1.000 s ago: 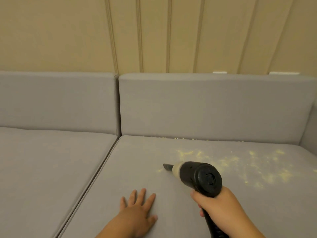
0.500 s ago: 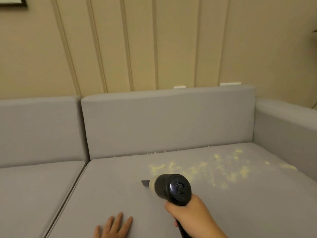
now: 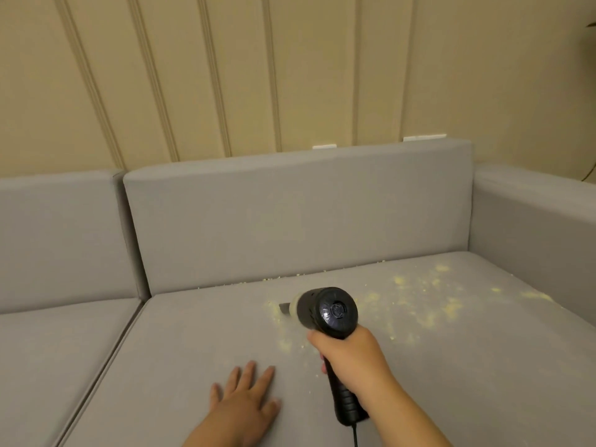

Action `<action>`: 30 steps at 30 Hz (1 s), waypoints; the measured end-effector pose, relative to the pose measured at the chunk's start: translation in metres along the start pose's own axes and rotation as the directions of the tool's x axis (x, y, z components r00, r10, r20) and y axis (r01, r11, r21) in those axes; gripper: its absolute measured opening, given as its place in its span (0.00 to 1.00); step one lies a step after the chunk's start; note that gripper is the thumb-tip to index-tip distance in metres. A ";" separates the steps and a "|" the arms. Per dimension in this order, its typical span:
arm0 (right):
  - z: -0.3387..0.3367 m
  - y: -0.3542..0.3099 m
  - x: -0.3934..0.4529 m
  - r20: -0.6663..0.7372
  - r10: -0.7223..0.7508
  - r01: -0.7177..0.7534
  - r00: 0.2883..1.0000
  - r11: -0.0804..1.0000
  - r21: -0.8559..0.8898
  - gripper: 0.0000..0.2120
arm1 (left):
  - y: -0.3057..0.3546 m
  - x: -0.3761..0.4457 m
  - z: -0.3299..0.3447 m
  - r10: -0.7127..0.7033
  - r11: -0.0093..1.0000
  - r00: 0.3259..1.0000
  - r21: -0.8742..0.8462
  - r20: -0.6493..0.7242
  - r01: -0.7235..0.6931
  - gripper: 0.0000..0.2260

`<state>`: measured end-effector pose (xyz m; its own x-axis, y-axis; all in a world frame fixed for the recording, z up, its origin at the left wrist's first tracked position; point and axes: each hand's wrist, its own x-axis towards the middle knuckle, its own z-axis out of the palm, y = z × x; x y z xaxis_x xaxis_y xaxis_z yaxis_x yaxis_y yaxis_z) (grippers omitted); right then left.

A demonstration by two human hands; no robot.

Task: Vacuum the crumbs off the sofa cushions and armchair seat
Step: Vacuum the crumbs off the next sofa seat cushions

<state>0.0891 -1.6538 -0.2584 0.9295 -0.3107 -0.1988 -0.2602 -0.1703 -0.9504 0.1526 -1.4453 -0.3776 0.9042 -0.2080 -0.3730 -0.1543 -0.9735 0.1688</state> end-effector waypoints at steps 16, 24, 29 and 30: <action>0.019 0.008 0.010 0.015 -0.013 0.012 1.000 0.996 0.091 0.10 | 0.014 0.012 0.002 0.031 0.994 0.999 0.100 0.029 -0.034 0.29; 0.035 0.018 0.019 0.071 -0.035 0.028 0.997 0.995 0.093 0.11 | 0.016 0.015 0.002 0.002 0.995 0.999 0.097 0.044 -0.007 0.30; 0.034 0.018 0.025 -0.077 -0.104 0.110 0.992 0.991 0.073 0.11 | 0.017 0.015 0.002 0.005 0.995 0.999 0.097 0.041 -0.009 0.30; 0.032 0.019 0.027 -0.107 -0.099 0.108 0.989 0.991 0.081 0.11 | 0.017 0.015 0.002 0.004 0.995 0.999 0.100 0.043 -0.008 0.30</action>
<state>0.1173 -1.6351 -0.2897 0.9175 -0.3902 -0.0771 -0.1365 -0.1266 -0.9825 0.1629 -1.4656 -0.3818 0.8858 -0.2157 -0.4109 -0.2010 -0.9764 0.0794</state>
